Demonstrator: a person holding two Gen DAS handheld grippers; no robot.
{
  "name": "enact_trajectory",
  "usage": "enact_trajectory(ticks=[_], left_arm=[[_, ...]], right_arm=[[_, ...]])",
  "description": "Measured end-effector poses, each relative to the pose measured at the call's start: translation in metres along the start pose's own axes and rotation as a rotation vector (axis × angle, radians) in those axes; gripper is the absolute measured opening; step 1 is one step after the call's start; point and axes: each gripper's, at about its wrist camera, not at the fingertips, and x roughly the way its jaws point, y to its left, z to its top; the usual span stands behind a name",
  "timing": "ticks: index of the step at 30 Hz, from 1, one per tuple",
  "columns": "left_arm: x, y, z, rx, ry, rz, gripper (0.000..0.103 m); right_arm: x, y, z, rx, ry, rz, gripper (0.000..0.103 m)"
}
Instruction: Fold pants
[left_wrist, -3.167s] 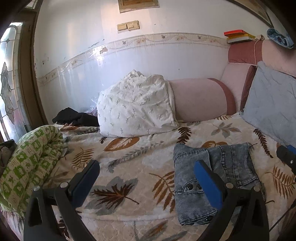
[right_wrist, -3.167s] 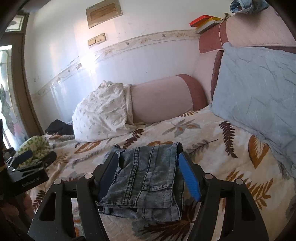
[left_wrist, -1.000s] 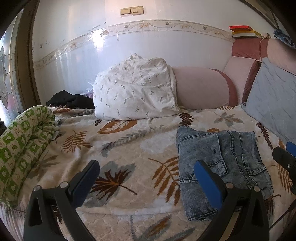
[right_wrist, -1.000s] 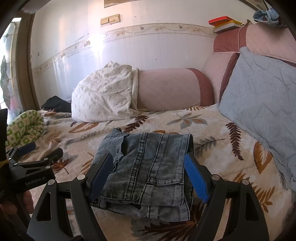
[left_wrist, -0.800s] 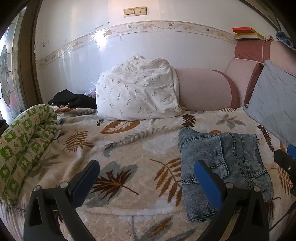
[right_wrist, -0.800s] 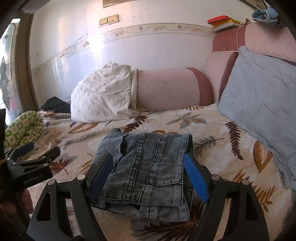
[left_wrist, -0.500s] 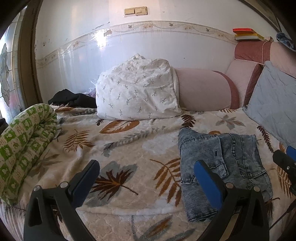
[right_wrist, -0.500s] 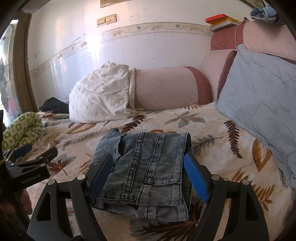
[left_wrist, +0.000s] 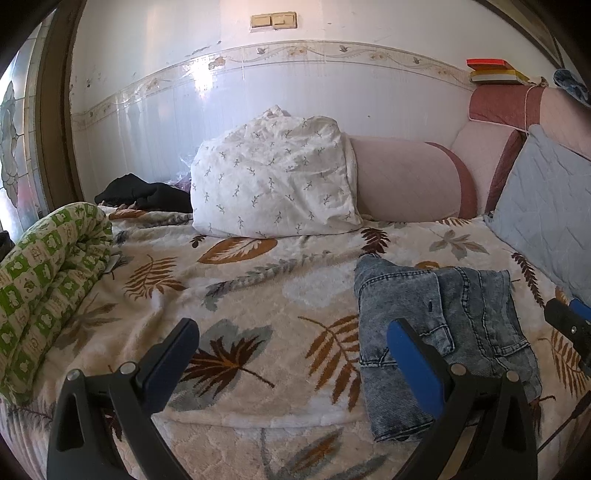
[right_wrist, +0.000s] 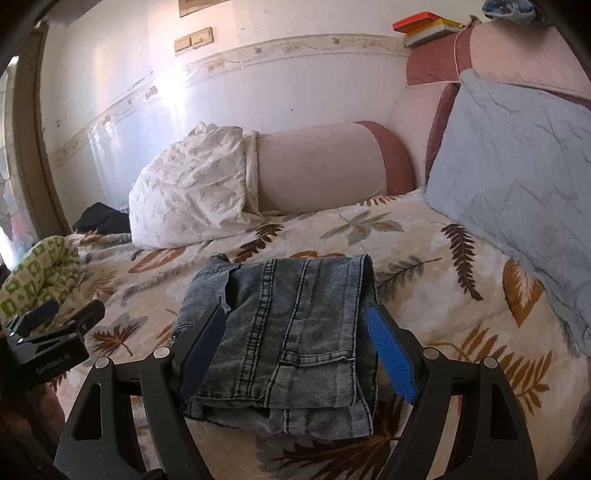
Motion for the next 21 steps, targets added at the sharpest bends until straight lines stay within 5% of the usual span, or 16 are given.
enact_trajectory(ticks=[21], left_arm=[[-0.0010,-0.0030,0.0001,-0.003,0.001,0.005,0.103]], right_arm=[[-0.0005,0.0009,-0.0008,-0.002,0.007,-0.009,0.079]])
